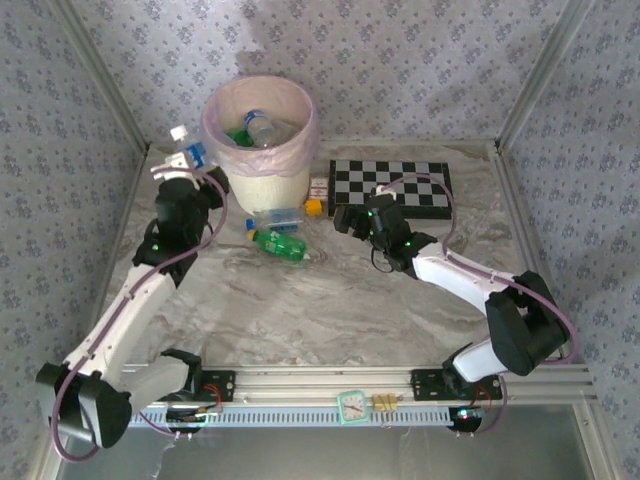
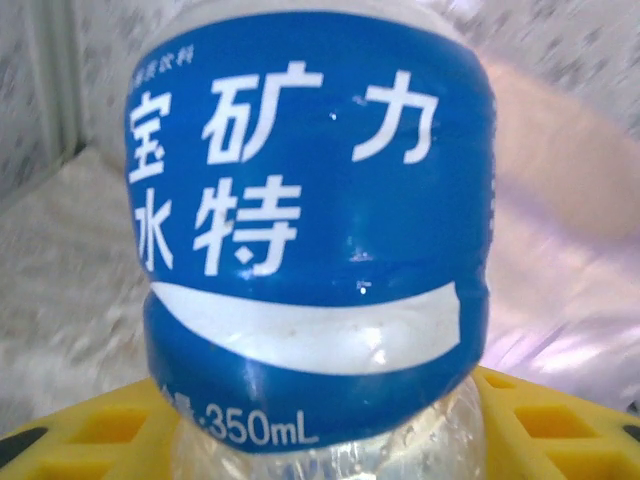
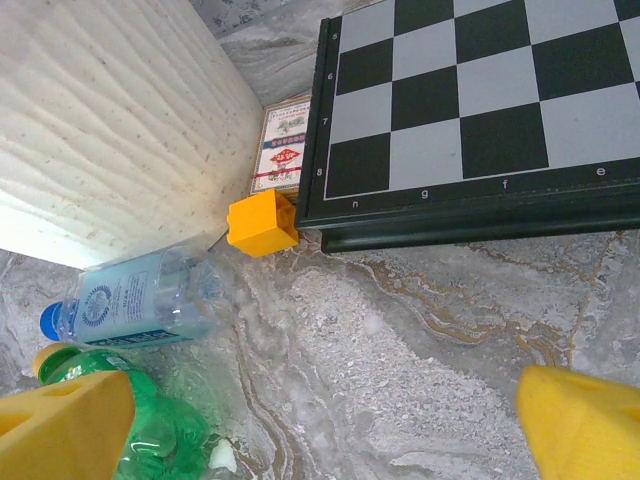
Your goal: Put the plastic bottles in the bin
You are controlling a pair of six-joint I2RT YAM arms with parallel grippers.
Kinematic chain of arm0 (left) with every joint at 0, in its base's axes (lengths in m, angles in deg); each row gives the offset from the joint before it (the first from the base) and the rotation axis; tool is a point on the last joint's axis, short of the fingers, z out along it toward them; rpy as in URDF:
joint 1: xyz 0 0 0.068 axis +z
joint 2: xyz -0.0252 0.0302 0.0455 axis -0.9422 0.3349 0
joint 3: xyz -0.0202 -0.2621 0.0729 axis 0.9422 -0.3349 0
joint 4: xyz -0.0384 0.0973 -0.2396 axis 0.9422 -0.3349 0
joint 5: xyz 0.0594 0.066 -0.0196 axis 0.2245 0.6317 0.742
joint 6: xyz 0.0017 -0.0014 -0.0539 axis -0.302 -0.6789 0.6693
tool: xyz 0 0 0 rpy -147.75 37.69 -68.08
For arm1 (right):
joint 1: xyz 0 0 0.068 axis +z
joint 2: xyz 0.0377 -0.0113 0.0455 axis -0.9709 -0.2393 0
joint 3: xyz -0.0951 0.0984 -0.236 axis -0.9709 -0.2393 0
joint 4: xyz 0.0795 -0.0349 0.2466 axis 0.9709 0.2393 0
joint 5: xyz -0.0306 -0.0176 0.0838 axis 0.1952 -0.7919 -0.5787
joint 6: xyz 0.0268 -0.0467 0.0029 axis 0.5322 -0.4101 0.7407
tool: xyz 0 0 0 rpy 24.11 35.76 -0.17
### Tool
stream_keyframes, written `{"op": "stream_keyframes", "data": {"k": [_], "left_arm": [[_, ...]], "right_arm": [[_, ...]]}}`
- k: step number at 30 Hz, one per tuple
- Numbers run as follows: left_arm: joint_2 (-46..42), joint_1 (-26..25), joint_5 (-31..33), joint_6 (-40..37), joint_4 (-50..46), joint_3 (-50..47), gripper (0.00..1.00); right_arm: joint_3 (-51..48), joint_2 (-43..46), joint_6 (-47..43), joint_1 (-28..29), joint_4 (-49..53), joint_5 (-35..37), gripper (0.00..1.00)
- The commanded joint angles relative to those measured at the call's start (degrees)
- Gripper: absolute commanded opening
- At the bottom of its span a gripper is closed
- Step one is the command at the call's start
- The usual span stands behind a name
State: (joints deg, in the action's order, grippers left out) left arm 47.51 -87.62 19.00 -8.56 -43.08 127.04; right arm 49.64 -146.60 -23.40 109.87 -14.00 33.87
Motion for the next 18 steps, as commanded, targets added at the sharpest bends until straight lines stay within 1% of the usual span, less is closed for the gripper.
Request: {"op": "stream_keyframes", "data": {"k": [1,6,9,14,18], "left_arm": [[4.80,0.68,-7.04,-7.47,1.35,8.93,0.56],[13.36,1.59,-15.75,-11.77,-4.50,21.73,0.56],[18.09,1.89,-19.72,-13.49,-8.61,28.86,0.56],[26.24,2.01,-24.30,-15.68,-17.60,40.31,0.56],[31.06,2.07,-26.43,-16.00,-21.75,45.49,0.56]], "right_arm": [[0.42,0.85,0.64,-0.17,-0.19,-0.30,1.00],[-0.25,1.65,0.64,-0.15,0.03,0.30,1.00],[-1.06,2.40,0.90,-0.17,-0.28,0.74,1.00],[-1.65,3.22,0.99,-0.16,-0.33,1.03,1.00],[-2.04,3.85,0.99,-0.16,-0.25,1.32,1.00]]}}
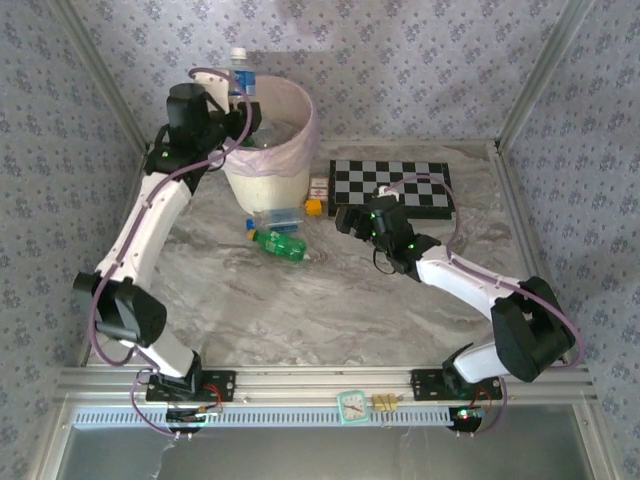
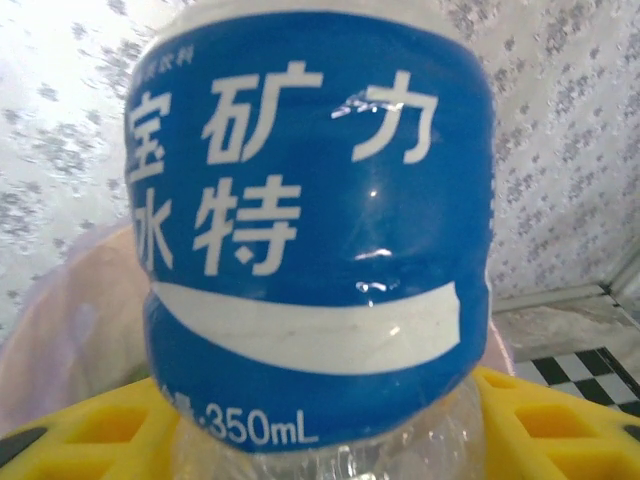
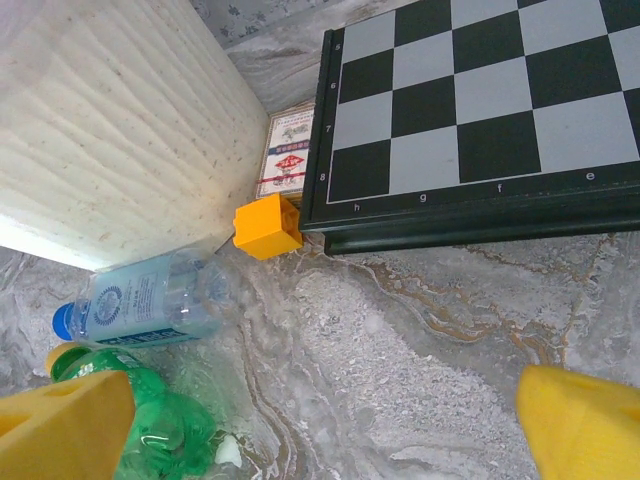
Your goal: Put the plastic bottles in the bin
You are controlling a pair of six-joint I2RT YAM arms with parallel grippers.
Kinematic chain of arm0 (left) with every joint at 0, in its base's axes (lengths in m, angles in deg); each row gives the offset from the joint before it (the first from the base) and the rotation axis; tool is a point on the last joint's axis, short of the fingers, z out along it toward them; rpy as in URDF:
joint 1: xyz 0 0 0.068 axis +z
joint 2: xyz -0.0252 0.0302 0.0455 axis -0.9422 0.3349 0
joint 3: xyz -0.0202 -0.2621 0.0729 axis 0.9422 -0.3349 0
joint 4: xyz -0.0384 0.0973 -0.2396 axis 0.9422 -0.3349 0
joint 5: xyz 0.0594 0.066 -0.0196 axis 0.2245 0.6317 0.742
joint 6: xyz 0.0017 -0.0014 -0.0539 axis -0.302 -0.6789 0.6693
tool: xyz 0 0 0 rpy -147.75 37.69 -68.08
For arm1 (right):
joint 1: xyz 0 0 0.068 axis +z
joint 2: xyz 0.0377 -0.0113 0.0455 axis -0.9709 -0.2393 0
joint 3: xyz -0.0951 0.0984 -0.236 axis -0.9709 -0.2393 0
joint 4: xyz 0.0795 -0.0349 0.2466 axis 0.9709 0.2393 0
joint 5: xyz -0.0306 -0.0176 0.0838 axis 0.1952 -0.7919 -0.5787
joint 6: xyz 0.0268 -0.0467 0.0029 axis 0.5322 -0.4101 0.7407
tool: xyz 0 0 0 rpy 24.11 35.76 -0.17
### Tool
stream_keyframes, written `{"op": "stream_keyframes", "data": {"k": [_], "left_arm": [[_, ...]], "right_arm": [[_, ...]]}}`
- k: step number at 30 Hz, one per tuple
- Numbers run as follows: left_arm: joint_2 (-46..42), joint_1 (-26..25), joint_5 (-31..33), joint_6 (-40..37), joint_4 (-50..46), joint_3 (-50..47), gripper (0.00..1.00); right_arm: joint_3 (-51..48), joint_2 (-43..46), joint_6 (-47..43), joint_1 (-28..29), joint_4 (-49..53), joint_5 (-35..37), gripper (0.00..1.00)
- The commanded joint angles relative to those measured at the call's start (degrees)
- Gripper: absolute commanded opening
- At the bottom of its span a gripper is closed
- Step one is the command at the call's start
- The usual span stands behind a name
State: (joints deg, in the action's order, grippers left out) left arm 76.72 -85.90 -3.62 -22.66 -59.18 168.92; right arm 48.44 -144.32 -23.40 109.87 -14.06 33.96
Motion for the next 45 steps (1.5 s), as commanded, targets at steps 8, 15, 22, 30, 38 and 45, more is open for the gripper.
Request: {"op": "stream_keyframes", "data": {"k": [8,15,22,30,38,45], "left_arm": [[6.76,0.43,-3.82,-2.32,-9.04,7.03,0.56],[9.63,0.43,-3.74,-1.92,-11.34,9.48,0.63],[7.95,0.43,-3.22,0.40,-10.15,9.41,0.93],[-3.03,0.43,-2.18,4.54,1.43,-2.21,1.00],[-14.80,0.43,5.01,8.18,9.43,-18.32,1.00],[-24.44,1.76,14.72,16.31,17.45,-35.38,1.00]], "right_arm": [[-1.55,2.45,0.99,-0.17,-0.19,1.74,1.00],[-1.64,2.68,0.91,-0.19,-0.08,1.60,1.00],[-1.66,2.33,0.38,-0.15,-0.76,0.68,1.00],[0.04,-0.70,-3.19,1.20,-3.66,-4.80,1.00],[7.59,-8.15,-11.18,5.03,-2.48,-12.07,1.00],[14.80,-15.38,-19.66,9.65,2.00,-15.65,1.00]]}}
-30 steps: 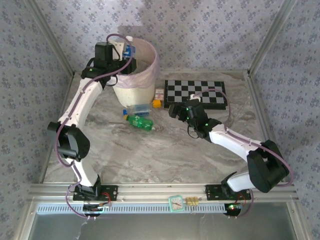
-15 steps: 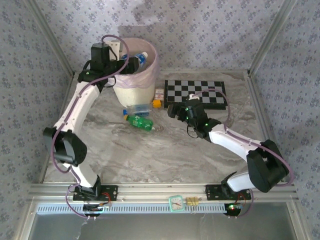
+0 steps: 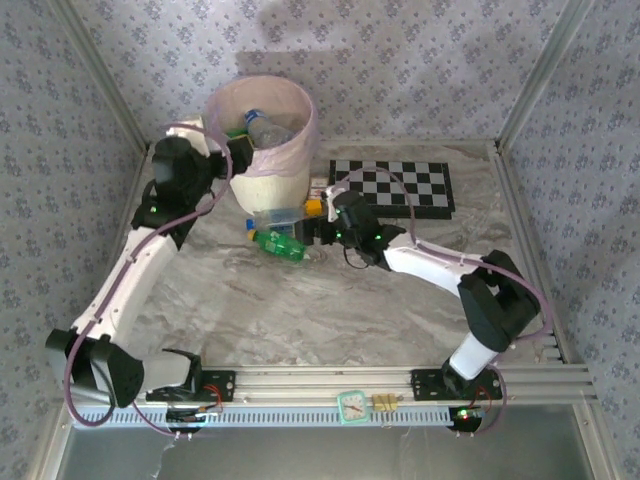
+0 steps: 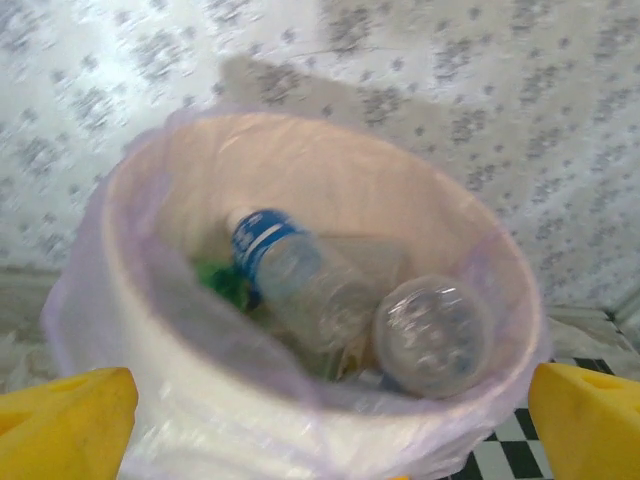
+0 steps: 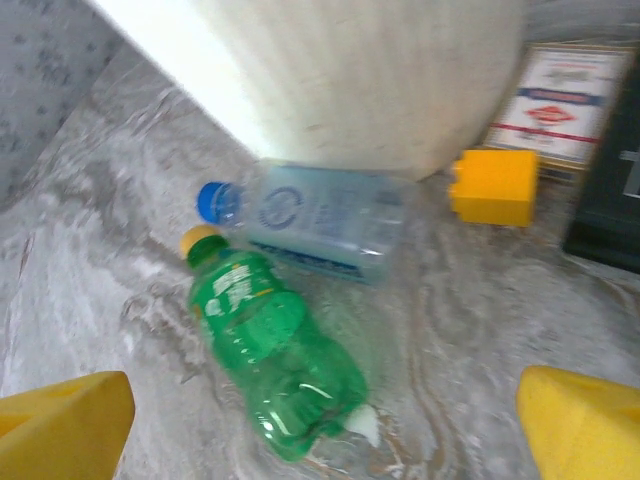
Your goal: Put the plastic bottles in the bin
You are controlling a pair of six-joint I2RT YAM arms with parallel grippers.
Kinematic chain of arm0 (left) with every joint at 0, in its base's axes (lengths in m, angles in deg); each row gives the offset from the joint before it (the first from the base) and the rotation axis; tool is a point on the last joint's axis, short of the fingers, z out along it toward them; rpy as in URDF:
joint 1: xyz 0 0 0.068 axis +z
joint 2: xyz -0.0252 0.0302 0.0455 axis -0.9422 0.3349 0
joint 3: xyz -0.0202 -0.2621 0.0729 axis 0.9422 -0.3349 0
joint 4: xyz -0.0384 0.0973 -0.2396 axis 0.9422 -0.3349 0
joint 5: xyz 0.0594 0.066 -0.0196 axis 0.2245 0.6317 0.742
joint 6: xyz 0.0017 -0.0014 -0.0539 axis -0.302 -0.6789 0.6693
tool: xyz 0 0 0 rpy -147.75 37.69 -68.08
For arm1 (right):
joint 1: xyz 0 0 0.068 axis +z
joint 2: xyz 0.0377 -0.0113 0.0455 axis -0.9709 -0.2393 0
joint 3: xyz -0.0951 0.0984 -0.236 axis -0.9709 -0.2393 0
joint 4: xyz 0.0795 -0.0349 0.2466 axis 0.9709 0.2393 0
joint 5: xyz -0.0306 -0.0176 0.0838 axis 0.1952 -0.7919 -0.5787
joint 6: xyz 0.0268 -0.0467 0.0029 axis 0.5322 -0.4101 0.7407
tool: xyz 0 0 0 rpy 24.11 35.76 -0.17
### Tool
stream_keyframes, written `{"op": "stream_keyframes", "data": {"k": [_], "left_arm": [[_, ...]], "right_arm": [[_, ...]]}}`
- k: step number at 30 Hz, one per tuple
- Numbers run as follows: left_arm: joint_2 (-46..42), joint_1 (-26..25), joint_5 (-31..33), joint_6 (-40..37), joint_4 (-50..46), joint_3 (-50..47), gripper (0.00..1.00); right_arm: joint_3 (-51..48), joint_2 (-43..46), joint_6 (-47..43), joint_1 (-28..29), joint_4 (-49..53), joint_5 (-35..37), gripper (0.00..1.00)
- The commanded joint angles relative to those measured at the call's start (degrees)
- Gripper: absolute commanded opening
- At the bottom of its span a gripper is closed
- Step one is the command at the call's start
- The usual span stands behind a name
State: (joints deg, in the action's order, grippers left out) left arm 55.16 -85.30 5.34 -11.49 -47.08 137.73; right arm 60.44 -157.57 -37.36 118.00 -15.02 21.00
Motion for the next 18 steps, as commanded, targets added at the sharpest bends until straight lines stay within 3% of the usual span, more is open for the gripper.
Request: {"op": "stream_keyframes", "data": {"k": [1,12,18], "left_arm": [[-4.15,1.62,6.89,6.96,5.77,-6.33,1.00],[-9.58,4.72,6.22,21.21,1.51,-23.13,1.00],[-9.53,5.03,4.90,30.15,4.41,-29.88,1.00]], "right_arm": [[3.98,-3.28,-6.91,2.23,3.76,-2.69,1.00],[15.56,-13.97,-14.42,4.51,12.68,-0.31,1.00],[20.02,-18.92,-16.08,5.00,15.83,-0.28,1.00]]}}
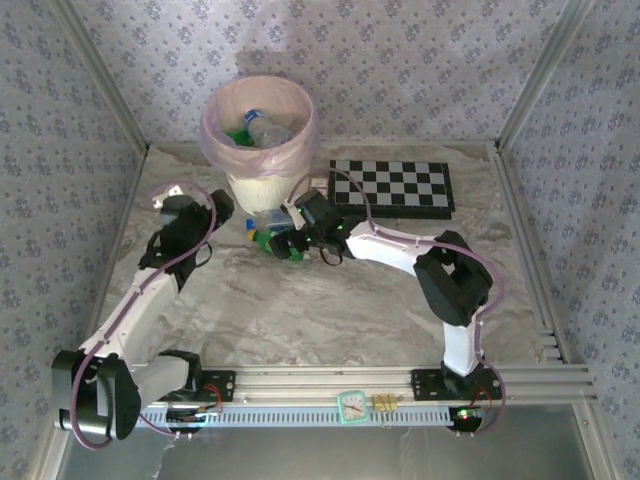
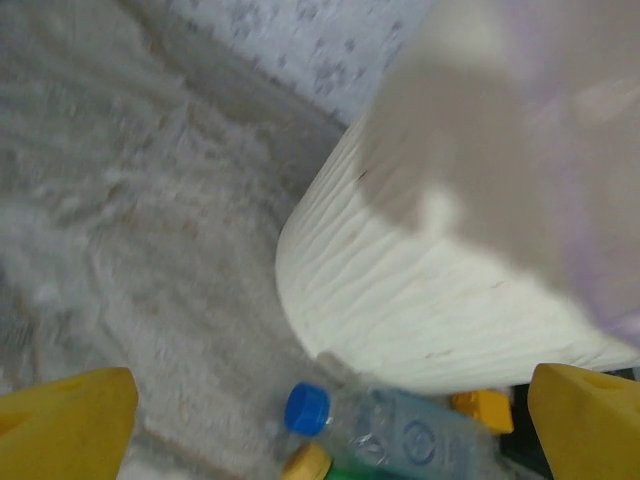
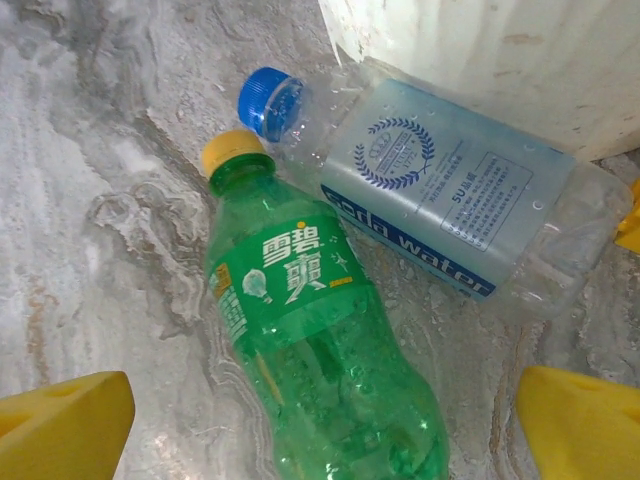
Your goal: Put the plastic bottles in the bin
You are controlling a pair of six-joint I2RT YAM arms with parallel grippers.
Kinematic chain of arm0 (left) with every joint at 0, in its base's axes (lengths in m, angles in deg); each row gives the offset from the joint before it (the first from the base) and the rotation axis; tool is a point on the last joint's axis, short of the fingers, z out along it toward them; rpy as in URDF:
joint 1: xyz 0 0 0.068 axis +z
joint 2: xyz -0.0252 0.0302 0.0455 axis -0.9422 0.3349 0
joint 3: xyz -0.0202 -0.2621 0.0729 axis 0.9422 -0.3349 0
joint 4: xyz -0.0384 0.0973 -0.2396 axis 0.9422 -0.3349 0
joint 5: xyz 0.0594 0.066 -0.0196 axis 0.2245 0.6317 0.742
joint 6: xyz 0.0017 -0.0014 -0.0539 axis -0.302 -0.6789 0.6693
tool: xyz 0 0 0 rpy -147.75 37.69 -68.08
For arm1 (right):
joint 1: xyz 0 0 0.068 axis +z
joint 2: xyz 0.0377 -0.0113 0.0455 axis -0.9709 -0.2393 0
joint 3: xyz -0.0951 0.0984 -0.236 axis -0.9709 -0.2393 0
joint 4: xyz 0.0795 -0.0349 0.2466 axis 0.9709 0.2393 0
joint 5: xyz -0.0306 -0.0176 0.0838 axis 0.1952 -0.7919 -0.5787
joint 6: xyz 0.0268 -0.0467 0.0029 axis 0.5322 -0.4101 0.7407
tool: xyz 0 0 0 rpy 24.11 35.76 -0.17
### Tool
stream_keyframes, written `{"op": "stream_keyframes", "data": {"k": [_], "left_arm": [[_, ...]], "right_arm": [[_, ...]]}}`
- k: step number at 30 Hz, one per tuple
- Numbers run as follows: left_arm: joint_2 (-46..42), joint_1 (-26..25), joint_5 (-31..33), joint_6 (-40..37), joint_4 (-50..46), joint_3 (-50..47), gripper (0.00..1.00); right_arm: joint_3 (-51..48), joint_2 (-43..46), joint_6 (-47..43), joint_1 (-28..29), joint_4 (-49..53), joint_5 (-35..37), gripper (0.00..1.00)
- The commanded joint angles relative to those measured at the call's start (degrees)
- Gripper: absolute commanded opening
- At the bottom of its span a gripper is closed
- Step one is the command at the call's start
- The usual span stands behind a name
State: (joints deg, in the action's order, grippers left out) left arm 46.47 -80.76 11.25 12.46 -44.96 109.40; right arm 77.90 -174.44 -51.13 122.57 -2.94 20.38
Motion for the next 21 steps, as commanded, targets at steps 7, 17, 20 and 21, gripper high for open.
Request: {"op": "stream_keyframes", "data": {"k": [7,17,20,21], "left_arm": [[2.37,0.46,-3.92,10.09,3.95,-3.38,1.00],[5.04,0.45,-5.98,11.92,4.53,-3.40,1.00],[5.52,0.46,-6.50,12.28,4.83,-3.40,1.00],[5.70,0.47,-6.65,12.37,4.88,-3.40,1.00]], "right_arm": [[5.28,-6.13,-2.79,1.21,6.24,1.35,1.00],[5.11,-7.12,-3.72,3.35,6.49,1.01,0.96],[5.84,-8.31,-3.59,3.72,7.03,0.75,0.93],[6.21,-8.75,-3.50,3.77,7.39,0.89,0.92]]}}
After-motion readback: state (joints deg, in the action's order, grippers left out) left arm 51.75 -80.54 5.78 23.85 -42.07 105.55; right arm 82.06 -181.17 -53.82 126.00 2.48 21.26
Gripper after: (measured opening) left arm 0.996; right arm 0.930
